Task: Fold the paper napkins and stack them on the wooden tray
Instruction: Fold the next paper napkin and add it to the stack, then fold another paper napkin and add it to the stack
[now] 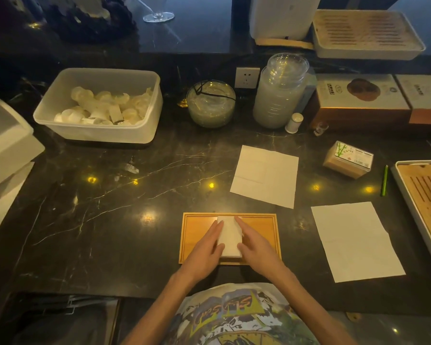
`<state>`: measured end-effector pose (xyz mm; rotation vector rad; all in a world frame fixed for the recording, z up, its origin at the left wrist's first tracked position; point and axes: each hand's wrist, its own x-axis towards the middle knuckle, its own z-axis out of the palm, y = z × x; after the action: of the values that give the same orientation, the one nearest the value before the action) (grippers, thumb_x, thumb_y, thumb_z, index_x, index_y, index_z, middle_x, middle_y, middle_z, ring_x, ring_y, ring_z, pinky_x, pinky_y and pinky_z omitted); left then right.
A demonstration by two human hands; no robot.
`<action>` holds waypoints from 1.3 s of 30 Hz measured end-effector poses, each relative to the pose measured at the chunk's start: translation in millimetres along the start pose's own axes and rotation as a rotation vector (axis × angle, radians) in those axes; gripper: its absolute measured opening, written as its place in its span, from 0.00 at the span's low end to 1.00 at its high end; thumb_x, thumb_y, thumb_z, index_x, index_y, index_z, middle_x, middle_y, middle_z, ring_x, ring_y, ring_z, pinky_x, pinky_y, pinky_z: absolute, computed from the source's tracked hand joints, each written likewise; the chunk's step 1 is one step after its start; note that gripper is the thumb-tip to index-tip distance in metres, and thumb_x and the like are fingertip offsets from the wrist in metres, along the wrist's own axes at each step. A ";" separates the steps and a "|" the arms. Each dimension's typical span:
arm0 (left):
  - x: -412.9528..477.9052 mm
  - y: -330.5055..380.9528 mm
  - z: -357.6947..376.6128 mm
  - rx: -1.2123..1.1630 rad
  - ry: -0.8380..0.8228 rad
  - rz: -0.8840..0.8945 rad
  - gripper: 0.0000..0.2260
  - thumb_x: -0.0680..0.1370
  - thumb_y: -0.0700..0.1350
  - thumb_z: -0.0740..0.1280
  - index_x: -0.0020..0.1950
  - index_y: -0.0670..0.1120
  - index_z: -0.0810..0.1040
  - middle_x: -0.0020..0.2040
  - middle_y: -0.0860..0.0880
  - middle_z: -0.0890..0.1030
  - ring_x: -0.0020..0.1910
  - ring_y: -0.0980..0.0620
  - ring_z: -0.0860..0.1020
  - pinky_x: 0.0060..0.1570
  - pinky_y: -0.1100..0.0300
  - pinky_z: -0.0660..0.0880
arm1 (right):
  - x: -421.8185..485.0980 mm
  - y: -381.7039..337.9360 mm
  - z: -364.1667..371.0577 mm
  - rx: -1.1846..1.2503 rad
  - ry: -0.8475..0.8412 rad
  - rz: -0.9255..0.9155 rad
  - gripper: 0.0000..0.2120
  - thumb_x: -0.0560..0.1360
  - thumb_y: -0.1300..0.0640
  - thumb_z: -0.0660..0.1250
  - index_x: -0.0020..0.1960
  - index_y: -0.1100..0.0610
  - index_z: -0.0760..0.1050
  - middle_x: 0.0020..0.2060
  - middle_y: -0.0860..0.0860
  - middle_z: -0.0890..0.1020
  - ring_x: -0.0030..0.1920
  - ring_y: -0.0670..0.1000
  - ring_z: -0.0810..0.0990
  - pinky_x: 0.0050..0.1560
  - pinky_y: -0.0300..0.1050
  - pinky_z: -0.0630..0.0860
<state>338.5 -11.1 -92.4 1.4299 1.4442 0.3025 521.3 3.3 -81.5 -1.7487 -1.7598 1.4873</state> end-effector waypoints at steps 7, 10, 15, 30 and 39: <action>2.7 -6.0 4.0 0.092 -0.001 0.005 0.33 0.83 0.44 0.63 0.82 0.53 0.47 0.83 0.53 0.46 0.81 0.52 0.50 0.77 0.53 0.56 | 4.0 5.6 -1.5 -0.168 -0.025 0.015 0.34 0.80 0.57 0.68 0.80 0.48 0.55 0.77 0.48 0.65 0.75 0.50 0.65 0.71 0.46 0.68; 4.8 -8.4 5.2 0.149 -0.008 0.010 0.34 0.83 0.45 0.63 0.82 0.53 0.45 0.83 0.54 0.42 0.81 0.51 0.48 0.77 0.55 0.54 | 3.6 6.2 -2.8 -0.186 -0.045 0.015 0.34 0.80 0.56 0.67 0.81 0.47 0.54 0.78 0.48 0.65 0.75 0.50 0.65 0.71 0.46 0.68; 6.9 -11.1 0.7 0.156 -0.018 0.039 0.37 0.82 0.46 0.65 0.82 0.53 0.44 0.83 0.53 0.49 0.81 0.51 0.53 0.78 0.50 0.59 | 1.4 10.3 -5.4 -0.150 -0.095 0.026 0.37 0.80 0.55 0.68 0.81 0.45 0.51 0.79 0.46 0.61 0.77 0.51 0.63 0.72 0.49 0.67; 64.1 26.9 -40.3 0.353 0.253 -0.006 0.17 0.80 0.58 0.65 0.64 0.52 0.71 0.60 0.53 0.75 0.55 0.55 0.76 0.52 0.60 0.74 | 28.3 24.8 -56.0 0.140 0.228 0.128 0.16 0.80 0.50 0.67 0.67 0.43 0.73 0.56 0.42 0.80 0.56 0.44 0.79 0.49 0.37 0.77; 195.5 89.4 -27.3 0.335 0.263 -0.303 0.21 0.82 0.56 0.63 0.65 0.41 0.73 0.63 0.42 0.78 0.60 0.43 0.78 0.61 0.48 0.76 | 131.6 56.4 -136.7 -0.067 0.724 0.450 0.09 0.79 0.52 0.67 0.48 0.58 0.77 0.46 0.55 0.82 0.43 0.52 0.79 0.36 0.41 0.69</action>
<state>417.6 190.3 -104.2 1.4426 1.9726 0.0580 626.3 165.6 -124.2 -2.4133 -1.0980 0.7321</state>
